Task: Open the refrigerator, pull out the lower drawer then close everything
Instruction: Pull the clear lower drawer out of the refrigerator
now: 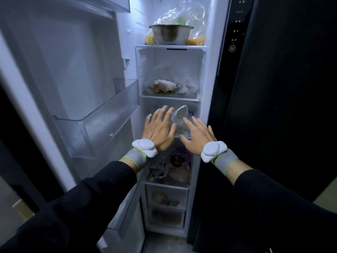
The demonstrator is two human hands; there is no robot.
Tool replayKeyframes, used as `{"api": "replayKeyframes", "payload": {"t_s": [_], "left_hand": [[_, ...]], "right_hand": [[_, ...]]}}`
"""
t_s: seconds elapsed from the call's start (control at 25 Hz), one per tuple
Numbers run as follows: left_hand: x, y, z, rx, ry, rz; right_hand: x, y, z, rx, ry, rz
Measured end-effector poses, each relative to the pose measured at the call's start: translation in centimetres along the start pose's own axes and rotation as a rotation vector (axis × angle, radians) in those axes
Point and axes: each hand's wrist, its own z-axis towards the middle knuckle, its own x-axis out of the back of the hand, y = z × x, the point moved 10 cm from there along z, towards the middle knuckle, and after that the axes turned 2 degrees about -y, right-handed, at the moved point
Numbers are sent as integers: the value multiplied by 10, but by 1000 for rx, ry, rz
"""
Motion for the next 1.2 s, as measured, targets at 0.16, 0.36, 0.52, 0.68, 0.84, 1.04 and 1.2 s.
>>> {"api": "replayKeyframes", "payload": {"t_s": [0.16, 0.36, 0.52, 0.68, 0.84, 1.04, 1.2], "left_hand": [[-48, -20, 18, 34, -68, -33], [-91, -39, 26, 68, -114, -28], [-123, -43, 27, 91, -115, -53], [-170, -48, 14, 150, -129, -43], [-216, -52, -1, 245, -143, -73], [-273, -63, -19, 281, -133, -72], [-316, -74, -44, 301, -118, -80]], "right_hand": [[-28, 15, 28, -47, -24, 2], [-61, 33, 51, -51, -37, 12], [-96, 49, 58, -35, -53, 20], [-135, 67, 60, 19, -51, 21], [-179, 84, 57, 43, -57, 45], [-230, 106, 57, 75, -55, 73], [-273, 122, 54, 80, -56, 84]]}}
